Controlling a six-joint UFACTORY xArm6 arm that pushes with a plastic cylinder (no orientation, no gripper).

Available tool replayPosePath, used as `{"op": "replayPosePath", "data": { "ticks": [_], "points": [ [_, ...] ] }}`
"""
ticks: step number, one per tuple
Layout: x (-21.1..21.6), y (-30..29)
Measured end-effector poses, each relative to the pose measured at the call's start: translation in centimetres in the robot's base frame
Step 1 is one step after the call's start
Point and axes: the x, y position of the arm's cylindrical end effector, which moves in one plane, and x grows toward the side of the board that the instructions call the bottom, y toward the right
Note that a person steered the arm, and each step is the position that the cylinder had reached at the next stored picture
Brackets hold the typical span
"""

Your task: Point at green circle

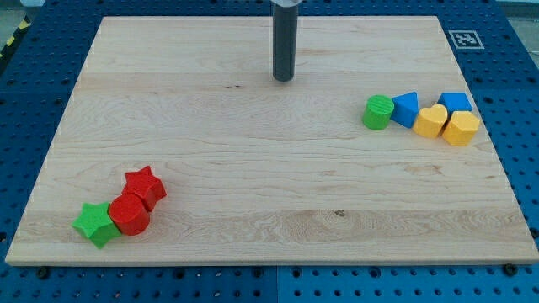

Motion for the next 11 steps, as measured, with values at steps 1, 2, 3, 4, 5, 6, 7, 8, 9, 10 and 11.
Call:
{"op": "replayPosePath", "data": {
  "ticks": [1,2,3,4,5,6,7,8,9,10,11],
  "points": [
    [4.7,0.1],
    [9.2,3.0],
    [12.8,8.8],
    [12.2,15.0],
    [12.1,15.2],
    [11.9,15.2],
    [11.2,14.9],
    [11.2,12.4],
    [10.6,11.1],
    [10.6,11.2],
    [10.7,12.5]
  ]
}}
